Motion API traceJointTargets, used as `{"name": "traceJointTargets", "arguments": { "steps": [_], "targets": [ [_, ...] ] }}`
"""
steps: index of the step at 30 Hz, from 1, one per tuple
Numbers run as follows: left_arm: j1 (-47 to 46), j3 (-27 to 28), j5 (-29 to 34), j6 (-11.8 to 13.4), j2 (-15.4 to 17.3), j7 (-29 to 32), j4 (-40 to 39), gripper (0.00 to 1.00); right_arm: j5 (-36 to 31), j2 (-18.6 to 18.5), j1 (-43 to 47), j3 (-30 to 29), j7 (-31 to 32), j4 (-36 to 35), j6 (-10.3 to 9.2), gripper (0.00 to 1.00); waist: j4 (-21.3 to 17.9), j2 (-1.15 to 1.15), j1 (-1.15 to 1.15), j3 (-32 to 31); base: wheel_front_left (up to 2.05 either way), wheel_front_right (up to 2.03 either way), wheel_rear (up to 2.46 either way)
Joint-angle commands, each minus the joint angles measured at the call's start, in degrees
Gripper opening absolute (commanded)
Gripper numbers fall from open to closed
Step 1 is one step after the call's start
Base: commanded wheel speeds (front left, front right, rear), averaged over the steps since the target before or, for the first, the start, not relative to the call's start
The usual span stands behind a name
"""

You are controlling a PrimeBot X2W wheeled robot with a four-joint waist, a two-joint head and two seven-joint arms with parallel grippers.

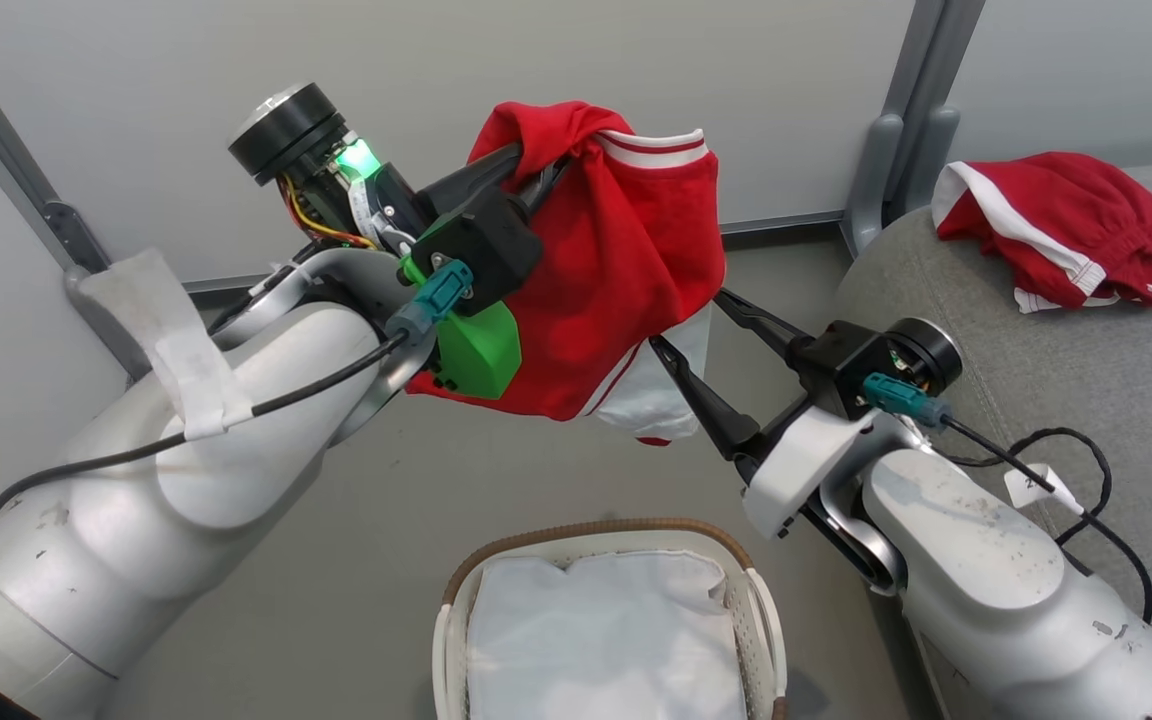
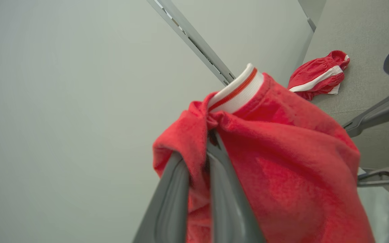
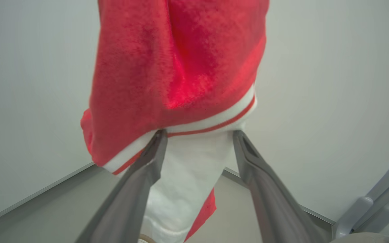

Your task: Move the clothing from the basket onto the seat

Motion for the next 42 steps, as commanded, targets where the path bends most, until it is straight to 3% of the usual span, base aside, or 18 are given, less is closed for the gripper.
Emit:
{"name": "traceJointTargets", "arguments": {
  "steps": [1, 18, 19, 20, 21, 24, 35, 36, 39, 40, 42],
  "targets": [
    [-1.28, 0.02, -0.38, -0.25, -0.22, -0.32, -0.13, 0.0, 1.04, -0.08, -1.26, 0.76, -0.11, 0.29, -0.08, 1.0, 0.11, 0.68, 0.0, 0.12, 0.0, 0.0, 0.0],
    [-1.63, -1.41, -0.87, -0.27, -1.67, -1.17, -0.84, 0.0, 0.17, 3.77, -7.9, 3.1, -0.12, 0.25, -0.08, 1.0, 1.04, 0.68, 0.0, 1.17, 0.0, 0.0, 0.0],
    [-1.63, -1.44, -0.97, -0.29, -1.76, -1.22, -0.83, 0.0, -0.01, 4.08, -7.93, 3.09, -0.12, 0.26, -0.08, 0.94, 1.09, 0.68, 0.0, 1.2, 0.0, 0.0, 0.0],
    [-1.59, -1.49, -1.1, -0.29, -1.81, -1.26, -0.77, 0.0, -0.36, 4.47, -8.05, 3.08, -0.12, 0.16, -0.08, 0.49, 1.17, 0.68, 0.0, 1.24, 0.0, 0.0, 0.0],
    [-1.51, -1.49, -1.23, -0.25, -1.85, -1.2, -0.63, 0.0, -0.59, 4.71, -8.16, 2.93, -0.12, 0.15, -0.08, 0.32, 1.23, 0.68, 0.0, 1.26, 0.0, 0.0, 0.0],
    [-1.21, -1.34, -1.64, -0.03, -1.76, -1.23, -0.04, 0.0, -1.98, 5.35, -8.37, 2.1, -0.12, -0.77, -0.08, 0.0, 1.43, 0.68, 0.0, 1.35, 0.0, 0.0, 0.0],
    [1.85, 0.49, -5.62, 0.82, -0.24, -1.44, 3.65, 0.02, -5.45, 5.97, -3.3, -5.45, -0.12, -1.75, -0.08, 0.0, 1.28, 0.68, 0.0, 1.13, 0.0, 0.0, 0.0],
    [2.24, 0.81, -6.33, 0.77, -0.14, -1.59, 4.1, 0.21, -5.54, 6.01, -2.8, -6.2, -0.11, -1.88, -0.08, 0.0, 1.16, 0.68, 0.0, 1.08, 0.0, 0.0, 0.0],
    [3.46, 1.64, -8.28, 0.75, 0.12, -2.13, 5.04, 0.49, -5.69, 5.99, -1.84, -7.81, -0.12, -2.13, -0.08, 0.0, 0.87, 0.68, 0.0, 0.96, 0.0, 0.0, 0.0],
    [3.98, 1.89, -8.81, 0.71, 0.17, -2.45, 5.36, 1.0, -5.91, 5.99, -1.53, -8.48, -0.12, -2.26, -0.08, 0.0, 0.77, 0.68, 0.0, 0.91, 0.0, 0.0, 0.0],
    [4.83, 2.29, -9.78, 0.66, 0.08, -2.94, 5.93, 1.0, -6.17, 6.02, -1.09, -9.47, -0.12, -2.46, -0.08, 0.0, 0.65, 0.68, 0.0, 0.83, 0.0, 0.0, 0.0]
  ]
}}
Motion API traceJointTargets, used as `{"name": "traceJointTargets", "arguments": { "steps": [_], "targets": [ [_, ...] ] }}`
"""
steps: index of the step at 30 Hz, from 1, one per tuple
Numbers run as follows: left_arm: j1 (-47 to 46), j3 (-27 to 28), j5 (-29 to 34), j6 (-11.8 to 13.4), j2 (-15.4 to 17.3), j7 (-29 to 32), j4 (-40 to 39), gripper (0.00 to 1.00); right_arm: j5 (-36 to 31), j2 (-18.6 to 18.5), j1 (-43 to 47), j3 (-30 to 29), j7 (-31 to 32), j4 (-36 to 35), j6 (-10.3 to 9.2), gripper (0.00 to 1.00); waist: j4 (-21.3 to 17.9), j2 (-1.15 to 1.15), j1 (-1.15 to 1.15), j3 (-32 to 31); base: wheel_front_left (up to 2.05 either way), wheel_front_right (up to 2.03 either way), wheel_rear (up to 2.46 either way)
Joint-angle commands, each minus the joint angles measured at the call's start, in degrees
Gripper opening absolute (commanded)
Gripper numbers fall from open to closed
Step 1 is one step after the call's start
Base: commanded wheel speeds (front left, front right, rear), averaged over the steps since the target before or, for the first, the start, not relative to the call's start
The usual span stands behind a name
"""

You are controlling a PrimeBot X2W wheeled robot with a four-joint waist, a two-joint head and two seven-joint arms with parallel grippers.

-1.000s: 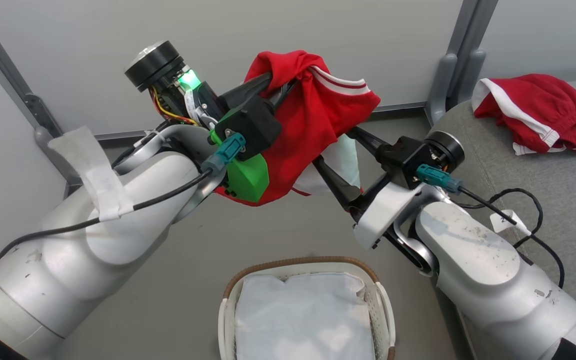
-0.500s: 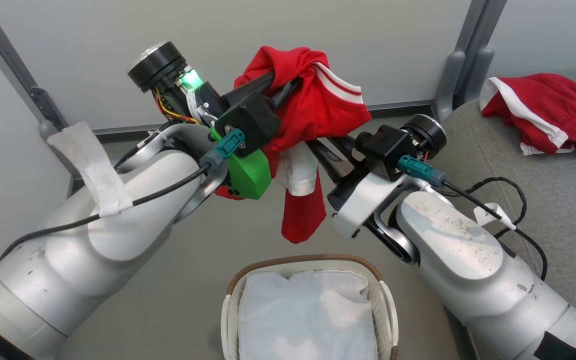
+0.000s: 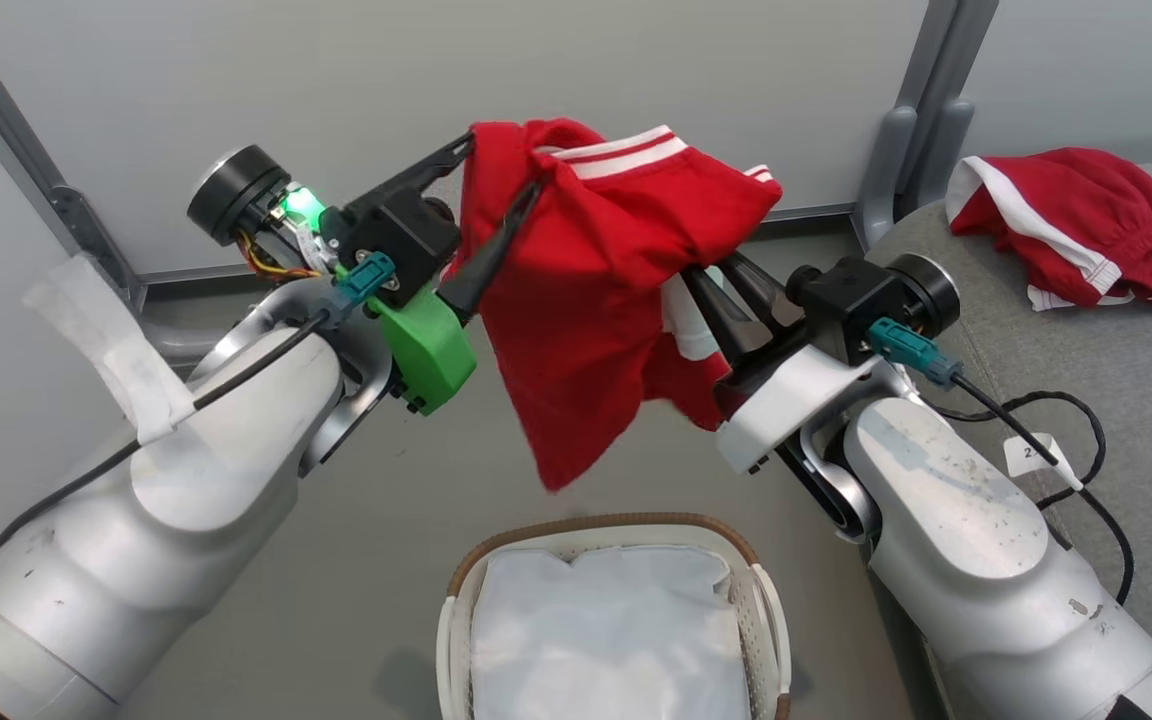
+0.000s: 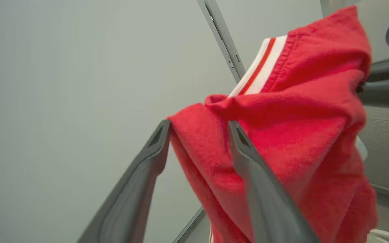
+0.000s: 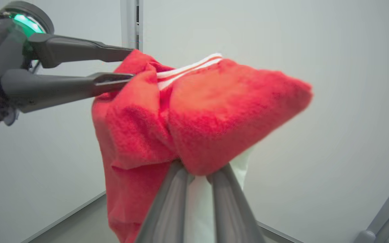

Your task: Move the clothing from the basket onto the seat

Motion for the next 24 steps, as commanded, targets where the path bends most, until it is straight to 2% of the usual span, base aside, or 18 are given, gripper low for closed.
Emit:
{"name": "traceJointTargets", "arguments": {
  "steps": [1, 9, 24],
  "targets": [
    [1.24, 0.4, -0.64, 0.25, 0.25, -0.58, 0.58, 1.0, -0.41, -0.05, 0.89, -0.78, -0.12, -0.29, -0.08, 0.0, -0.11, 0.69, 0.0, -0.07, 0.0, 0.0, 0.0],
    [5.19, 0.79, -2.71, 0.88, 0.05, -3.31, 2.15, 1.0, -1.53, -0.64, 2.1, -4.85, -0.13, -1.31, -0.08, 0.0, -0.28, 0.69, 0.0, -0.37, 0.0, 0.0, 0.0],
    [13.44, 1.22, -4.52, 1.9, -3.02, -6.38, 2.01, 1.0, -3.61, -3.19, 3.27, -10.13, -0.13, -2.42, -0.08, 0.0, -2.23, 0.69, 0.0, 0.3, 0.0, 0.0, 0.0]
  ]
}}
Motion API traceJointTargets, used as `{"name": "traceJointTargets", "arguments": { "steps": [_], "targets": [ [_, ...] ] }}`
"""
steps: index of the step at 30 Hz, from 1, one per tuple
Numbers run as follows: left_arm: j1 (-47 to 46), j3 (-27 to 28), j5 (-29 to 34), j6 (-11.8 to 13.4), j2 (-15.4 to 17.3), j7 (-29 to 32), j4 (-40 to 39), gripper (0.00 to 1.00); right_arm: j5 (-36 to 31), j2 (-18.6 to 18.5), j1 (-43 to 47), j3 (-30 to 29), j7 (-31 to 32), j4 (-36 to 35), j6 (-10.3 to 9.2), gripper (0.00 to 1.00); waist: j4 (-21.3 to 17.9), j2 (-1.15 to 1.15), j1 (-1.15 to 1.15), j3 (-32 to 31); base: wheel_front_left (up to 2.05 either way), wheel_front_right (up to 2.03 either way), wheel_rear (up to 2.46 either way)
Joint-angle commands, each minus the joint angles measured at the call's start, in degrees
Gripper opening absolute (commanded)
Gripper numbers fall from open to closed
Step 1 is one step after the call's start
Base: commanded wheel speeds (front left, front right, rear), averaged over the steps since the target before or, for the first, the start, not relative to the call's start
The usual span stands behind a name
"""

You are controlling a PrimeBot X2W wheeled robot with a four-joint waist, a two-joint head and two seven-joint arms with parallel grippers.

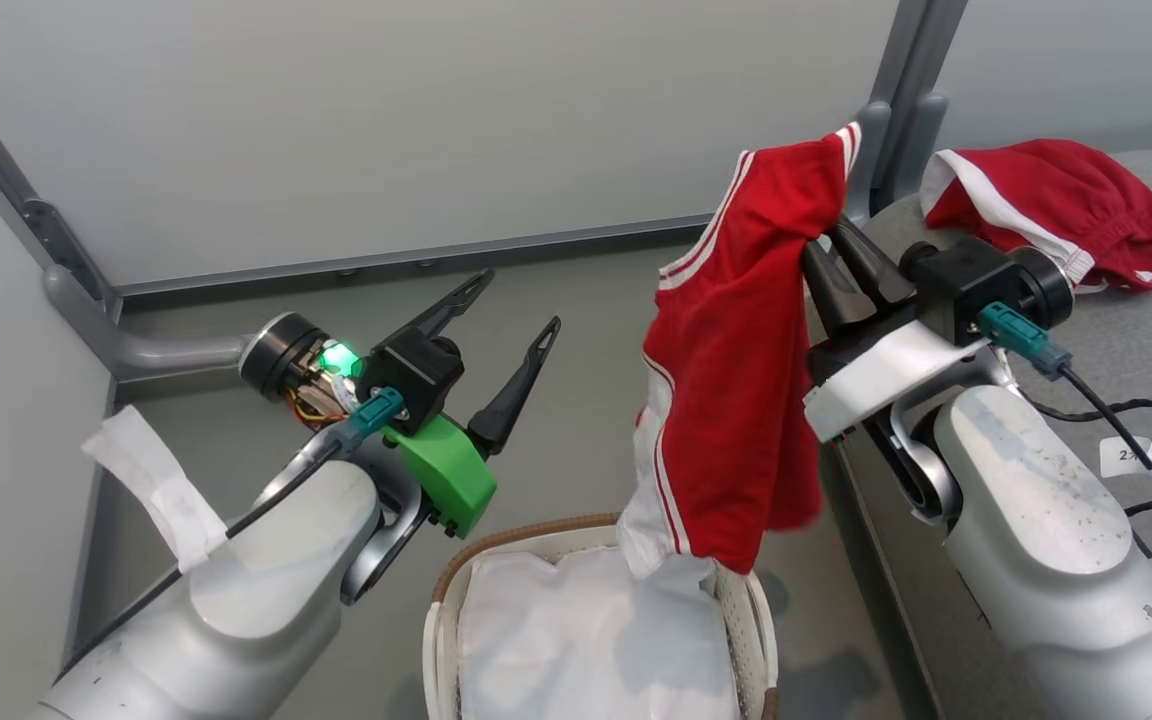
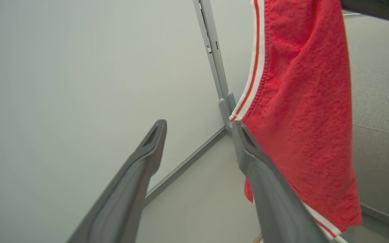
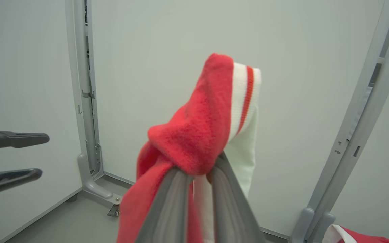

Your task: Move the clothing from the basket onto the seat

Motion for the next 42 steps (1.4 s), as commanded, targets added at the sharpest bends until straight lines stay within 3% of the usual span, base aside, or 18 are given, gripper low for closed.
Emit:
{"name": "traceJointTargets", "arguments": {
  "steps": [1, 11, 25, 33, 42],
  "targets": [
    [1.24, 0.45, -0.47, 0.39, -0.43, -0.37, -0.36, 1.0, -0.53, -0.47, -0.33, -0.75, -0.13, -0.5, -0.08, 0.0, -0.99, 0.69, 0.0, 0.64, 0.0, 0.0, 0.0],
    [3.53, 3.53, 1.57, 1.31, -1.7, -0.5, -3.84, 1.0, -2.25, -2.02, -3.55, -4.39, -0.13, -2.45, -0.08, 0.0, -8.29, 0.69, 0.0, 4.96, 0.0, 0.0, 0.0],
    [1.39, 4.79, 5.13, -1.24, -4.01, -0.44, -2.64, 1.0, -3.77, -4.93, -4.48, -8.82, -0.13, -3.87, -0.08, 0.0, -18.99, 0.69, 0.0, 13.24, 0.0, 0.0, 0.0],
    [0.23, 4.74, 5.33, -2.65, -5.56, -0.46, -0.38, 1.0, -4.48, -5.19, -4.82, -9.61, -0.13, -2.87, -0.08, 0.0, -20.25, 0.69, 0.0, 16.4, 0.0, 0.0, 0.0],
    [-0.78, 4.57, 5.12, -3.71, -7.63, -0.46, 1.54, 1.0, -5.4, -6.93, -10.6, -8.84, -0.13, 0.19, -0.08, 0.0, -17.92, 0.69, 0.0, 19.63, 0.0, 0.0, 0.0]
  ]
}}
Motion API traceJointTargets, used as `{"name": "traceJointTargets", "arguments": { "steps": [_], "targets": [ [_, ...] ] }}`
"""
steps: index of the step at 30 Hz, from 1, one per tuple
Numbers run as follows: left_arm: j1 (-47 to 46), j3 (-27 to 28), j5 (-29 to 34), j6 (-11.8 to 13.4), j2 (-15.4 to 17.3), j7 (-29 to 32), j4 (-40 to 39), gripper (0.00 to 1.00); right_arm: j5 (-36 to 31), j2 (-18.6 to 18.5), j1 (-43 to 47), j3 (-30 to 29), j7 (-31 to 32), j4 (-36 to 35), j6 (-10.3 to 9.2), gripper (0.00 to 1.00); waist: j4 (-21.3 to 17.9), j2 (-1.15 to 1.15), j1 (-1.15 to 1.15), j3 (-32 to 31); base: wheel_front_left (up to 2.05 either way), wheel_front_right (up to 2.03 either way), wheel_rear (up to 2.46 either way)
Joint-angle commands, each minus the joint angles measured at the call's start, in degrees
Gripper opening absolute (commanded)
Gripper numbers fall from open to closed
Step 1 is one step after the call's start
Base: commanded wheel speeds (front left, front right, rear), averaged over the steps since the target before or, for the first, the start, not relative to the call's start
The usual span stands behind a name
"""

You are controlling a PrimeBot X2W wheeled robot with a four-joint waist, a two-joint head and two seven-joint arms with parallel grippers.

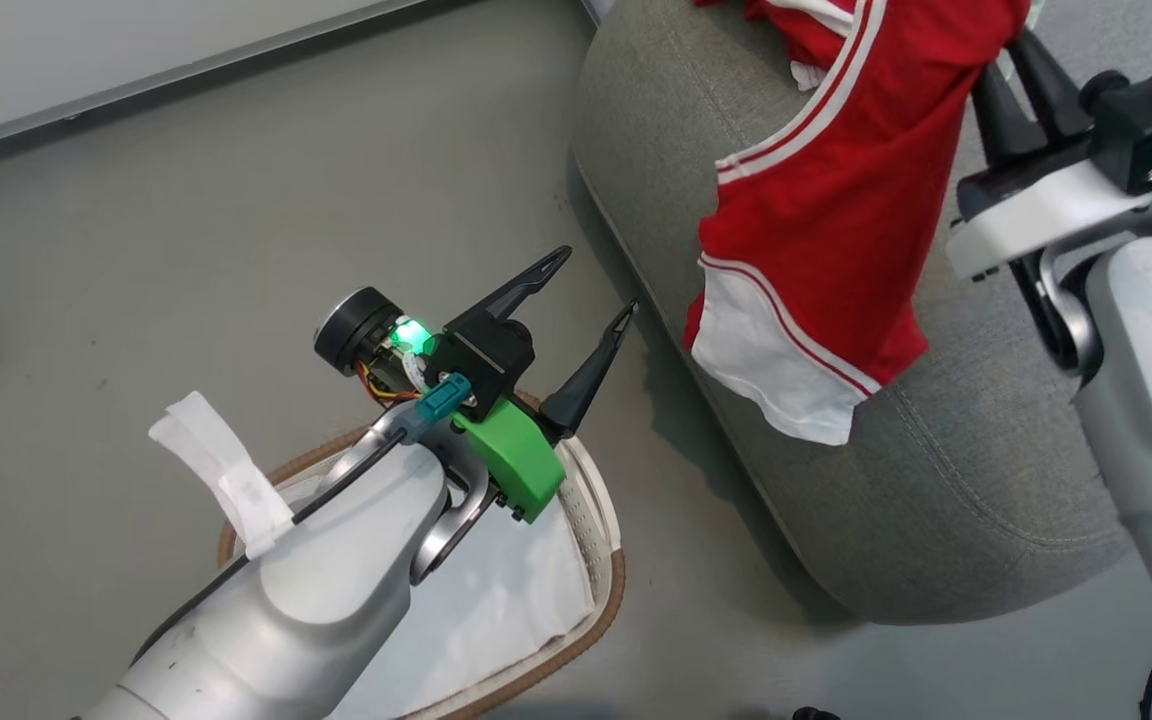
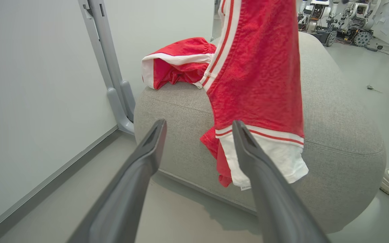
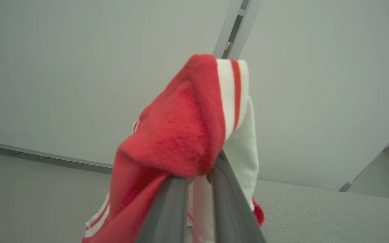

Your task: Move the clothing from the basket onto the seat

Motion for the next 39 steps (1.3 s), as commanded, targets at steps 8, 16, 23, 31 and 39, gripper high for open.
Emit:
{"name": "traceJointTargets", "arguments": {
  "steps": [8, 16, 23, 31, 39],
  "targets": [
    [-0.84, -0.08, 0.41, -0.73, -1.55, -0.01, -0.45, 1.0, -2.98, -7.68, -15.09, -0.2, -0.13, 6.12, -0.08, 0.0, 3.85, 0.68, 0.0, 3.09, 0.0, 0.0, 0.0],
    [-0.27, 1.6, 1.79, 0.12, -1.73, -0.01, -3.4, 1.0, -7.31, -17.96, -31.84, -1.13, 3.95, 11.0, -0.09, 0.0, 6.77, 0.68, 0.0, 5.81, 0.0, 0.0, 0.0],
    [-1.27, 2.17, 3.33, 0.35, -1.29, 0.0, -5.62, 1.0, -9.49, -24.11, -39.92, -5.99, 6.5, 14.84, -0.08, 0.0, 10.31, 0.68, 0.0, 9.22, 0.0, 0.0, 0.0],
    [-1.64, 2.42, 4.4, 0.72, -0.61, 0.01, -7.32, 1.0, -10.96, -23.38, -33.43, -14.14, 5.07, 25.47, -0.08, 0.0, 13.66, 0.68, 0.0, 14.24, 0.0, 0.0, 0.0],
    [-2.36, 2.03, 4.98, 1.21, 0.49, 0.19, -8.42, 1.0, -15.56, -16.54, -25.6, -22.28, 1.14, 36.33, -0.08, 0.0, 13.91, 0.68, 0.0, 17.14, 0.0, 0.0, 0.0]
  ]
}}
